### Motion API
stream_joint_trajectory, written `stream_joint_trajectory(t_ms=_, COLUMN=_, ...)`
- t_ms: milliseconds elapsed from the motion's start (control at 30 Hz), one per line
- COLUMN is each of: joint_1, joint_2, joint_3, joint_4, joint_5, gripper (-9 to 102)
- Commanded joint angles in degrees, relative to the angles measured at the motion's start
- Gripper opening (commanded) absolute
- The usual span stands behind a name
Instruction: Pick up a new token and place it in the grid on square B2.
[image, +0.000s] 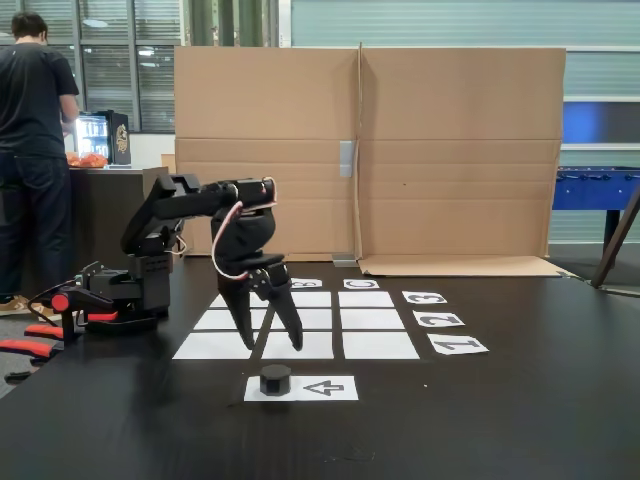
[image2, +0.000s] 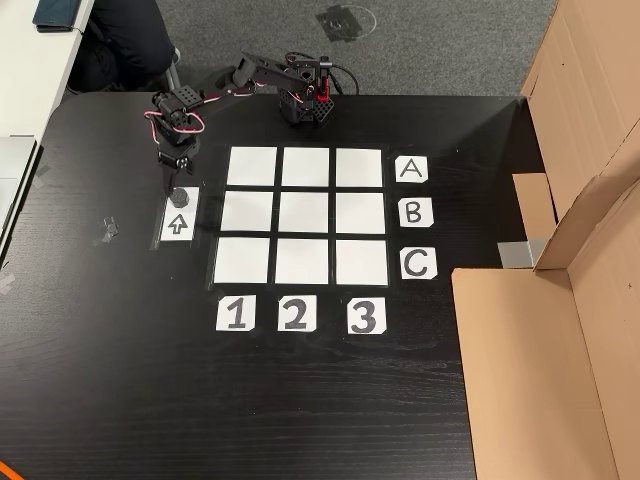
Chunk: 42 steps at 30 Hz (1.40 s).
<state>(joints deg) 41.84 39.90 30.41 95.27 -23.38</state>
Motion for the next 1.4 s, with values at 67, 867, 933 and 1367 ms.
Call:
stream_joint_trajectory(t_ms=67, joint_1=-1.0, joint_2=-1.9, joint_3=-4.8, joint_4=-0.1, joint_5=0.7, gripper=33)
stream_joint_trajectory(t_ms=867, joint_1=-0.2, joint_2=-13.2, joint_3=-16.7, joint_4=-0.5, joint_5=2.6, gripper=33)
stream_joint_trajectory(t_ms=933, joint_1=-0.1, joint_2=-13.5, joint_3=-17.2, joint_4=-0.5, joint_5=2.8, gripper=33)
stream_joint_trajectory(t_ms=1367, joint_1=0.7, joint_2=-15.4, joint_3=-20.0, joint_4=-0.6, joint_5=4.6, gripper=33)
